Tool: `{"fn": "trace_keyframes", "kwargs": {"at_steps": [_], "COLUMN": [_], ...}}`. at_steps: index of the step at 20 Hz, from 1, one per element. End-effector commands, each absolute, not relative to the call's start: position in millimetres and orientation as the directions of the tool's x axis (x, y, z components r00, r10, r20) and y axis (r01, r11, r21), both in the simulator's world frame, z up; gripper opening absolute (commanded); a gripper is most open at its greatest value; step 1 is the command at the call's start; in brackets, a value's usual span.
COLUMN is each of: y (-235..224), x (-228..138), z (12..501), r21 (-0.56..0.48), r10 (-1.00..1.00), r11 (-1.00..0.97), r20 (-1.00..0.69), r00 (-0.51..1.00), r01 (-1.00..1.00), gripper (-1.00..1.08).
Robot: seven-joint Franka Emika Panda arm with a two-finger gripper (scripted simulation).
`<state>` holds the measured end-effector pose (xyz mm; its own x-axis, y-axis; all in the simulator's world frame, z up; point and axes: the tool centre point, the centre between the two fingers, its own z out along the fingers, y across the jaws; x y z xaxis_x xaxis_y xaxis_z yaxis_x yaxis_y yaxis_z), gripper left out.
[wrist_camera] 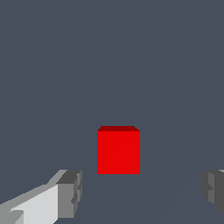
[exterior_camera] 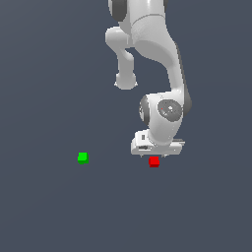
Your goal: Stack the red cube on top of the green cube.
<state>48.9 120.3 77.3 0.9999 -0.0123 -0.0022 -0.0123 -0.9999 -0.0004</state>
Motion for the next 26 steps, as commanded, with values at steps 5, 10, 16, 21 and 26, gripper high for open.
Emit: {"fn": "trace_keyframes", "kwargs": {"at_steps": [5,10,16,21,26], "y": [133.2,133.3,133.5,133.4,133.8], "x": [56.7,56.2,56.1,56.2,57.6], "z": [70.1,68.6,46.3,23.7,19.9], "r21": [0.0,0.0,0.0,0.0,0.0], "r10": [-0.012,-0.011,-0.011,-0.011,-0.011], "r11": [-1.0,-1.0,-1.0,-1.0,-1.0], "r20": [0.0,-0.001,-0.001,0.0,0.0], "r00": [1.0,1.0,1.0,1.0,1.0], "r01": [-0.012,-0.011,-0.011,-0.011,-0.011], "gripper": [1.0,1.0,1.0,1.0,1.0]}}
